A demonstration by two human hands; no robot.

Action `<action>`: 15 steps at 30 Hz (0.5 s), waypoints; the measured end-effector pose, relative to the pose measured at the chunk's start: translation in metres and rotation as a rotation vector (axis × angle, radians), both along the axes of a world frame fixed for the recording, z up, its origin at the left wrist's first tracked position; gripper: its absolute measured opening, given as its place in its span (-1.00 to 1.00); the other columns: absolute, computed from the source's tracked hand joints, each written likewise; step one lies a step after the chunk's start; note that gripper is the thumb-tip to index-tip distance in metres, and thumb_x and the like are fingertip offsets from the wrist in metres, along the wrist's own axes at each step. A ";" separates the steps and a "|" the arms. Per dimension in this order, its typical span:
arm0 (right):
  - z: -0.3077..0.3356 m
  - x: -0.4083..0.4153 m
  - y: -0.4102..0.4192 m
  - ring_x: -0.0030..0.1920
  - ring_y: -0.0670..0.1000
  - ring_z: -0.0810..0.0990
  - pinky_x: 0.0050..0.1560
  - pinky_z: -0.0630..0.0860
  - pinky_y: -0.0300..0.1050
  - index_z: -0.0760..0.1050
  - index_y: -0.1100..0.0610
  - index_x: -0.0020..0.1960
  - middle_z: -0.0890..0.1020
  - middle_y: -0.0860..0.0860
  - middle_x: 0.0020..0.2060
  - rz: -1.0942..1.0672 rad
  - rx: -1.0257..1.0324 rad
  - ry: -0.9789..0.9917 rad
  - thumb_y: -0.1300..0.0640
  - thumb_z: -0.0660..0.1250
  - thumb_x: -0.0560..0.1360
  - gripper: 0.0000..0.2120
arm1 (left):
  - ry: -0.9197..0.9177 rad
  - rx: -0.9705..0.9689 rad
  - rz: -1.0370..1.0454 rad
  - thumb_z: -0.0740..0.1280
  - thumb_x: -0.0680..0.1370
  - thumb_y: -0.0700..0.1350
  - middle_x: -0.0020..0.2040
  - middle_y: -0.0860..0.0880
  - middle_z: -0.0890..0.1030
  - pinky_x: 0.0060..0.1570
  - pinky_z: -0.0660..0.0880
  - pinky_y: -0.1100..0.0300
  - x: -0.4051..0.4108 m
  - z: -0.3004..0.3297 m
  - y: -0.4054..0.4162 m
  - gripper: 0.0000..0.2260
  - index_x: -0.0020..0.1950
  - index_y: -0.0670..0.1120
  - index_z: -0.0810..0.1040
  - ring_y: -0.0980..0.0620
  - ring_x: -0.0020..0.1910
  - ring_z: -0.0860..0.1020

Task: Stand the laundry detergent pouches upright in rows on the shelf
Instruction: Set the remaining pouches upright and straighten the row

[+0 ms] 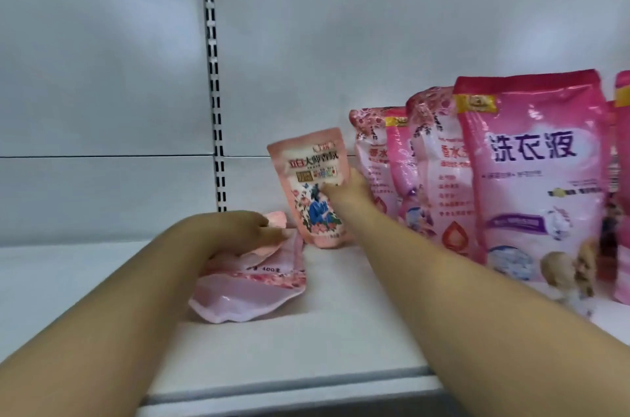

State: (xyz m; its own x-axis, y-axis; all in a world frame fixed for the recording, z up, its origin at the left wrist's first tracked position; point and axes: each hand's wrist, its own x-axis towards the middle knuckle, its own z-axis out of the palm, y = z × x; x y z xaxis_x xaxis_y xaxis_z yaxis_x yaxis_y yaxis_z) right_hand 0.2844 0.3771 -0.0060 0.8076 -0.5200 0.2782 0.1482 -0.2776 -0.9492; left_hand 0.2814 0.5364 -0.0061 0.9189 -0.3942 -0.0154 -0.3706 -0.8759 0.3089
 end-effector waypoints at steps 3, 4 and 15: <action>-0.008 0.015 -0.010 0.09 0.13 0.56 -0.13 0.42 -0.16 0.39 0.23 0.22 0.57 0.13 0.13 -0.025 0.069 0.015 0.25 0.29 0.49 -0.69 | 0.052 0.036 0.034 0.09 0.51 0.26 0.45 -0.03 0.31 0.31 0.22 0.16 0.006 -0.001 0.000 -0.43 0.44 0.01 0.25 -0.03 0.38 0.32; -0.011 0.017 -0.012 0.10 0.13 0.55 -0.09 0.40 -0.16 0.38 0.22 0.23 0.57 0.11 0.12 -0.024 0.084 0.019 0.23 0.30 0.48 -0.67 | 0.038 0.053 0.058 0.08 0.51 0.27 0.45 -0.04 0.31 0.27 0.22 0.19 0.007 0.000 -0.001 -0.43 0.44 0.01 0.23 -0.03 0.37 0.32; -0.028 0.019 -0.013 0.23 0.17 0.47 0.10 0.42 -0.11 0.27 0.27 0.34 0.45 0.19 0.27 -0.075 -0.547 0.528 -0.17 0.32 0.42 -0.31 | 0.067 -0.061 0.308 0.21 0.35 0.41 -0.07 -0.12 0.59 -0.36 0.29 0.19 0.011 -0.006 0.010 -0.38 -0.01 -0.14 0.52 -0.07 -0.22 0.52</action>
